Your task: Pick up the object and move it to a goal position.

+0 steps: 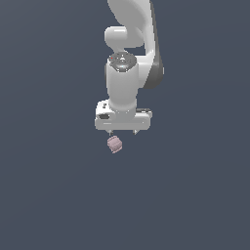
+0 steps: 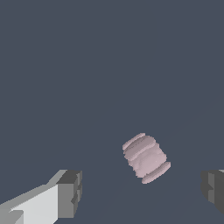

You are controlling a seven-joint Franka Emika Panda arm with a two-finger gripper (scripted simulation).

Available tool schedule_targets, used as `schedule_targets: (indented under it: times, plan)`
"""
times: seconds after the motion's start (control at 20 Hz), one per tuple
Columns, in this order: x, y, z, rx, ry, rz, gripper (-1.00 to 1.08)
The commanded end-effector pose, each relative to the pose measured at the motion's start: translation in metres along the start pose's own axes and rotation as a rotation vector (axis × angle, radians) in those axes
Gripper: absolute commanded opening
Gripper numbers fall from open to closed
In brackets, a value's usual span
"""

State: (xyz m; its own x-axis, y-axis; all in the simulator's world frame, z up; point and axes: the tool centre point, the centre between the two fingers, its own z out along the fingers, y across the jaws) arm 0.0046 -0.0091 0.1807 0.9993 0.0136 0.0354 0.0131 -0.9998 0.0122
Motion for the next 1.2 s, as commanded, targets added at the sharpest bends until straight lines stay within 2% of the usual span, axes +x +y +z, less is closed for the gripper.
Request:
schedule_targets:
  times: [0.0, 0.45, 0.8, 1.15]
  plan:
    - [0.0, 0.0, 0.0, 0.0, 0.0, 0.0, 1.0]
    - [-0.003, 0.026, -0.008, -0.006, -0.014, 0.035, 1.0]
    - [-0.004, 0.025, -0.006, -0.006, -0.014, 0.022, 1.0]
    - [-0.007, 0.028, 0.006, -0.006, -0.017, -0.052, 1.0]
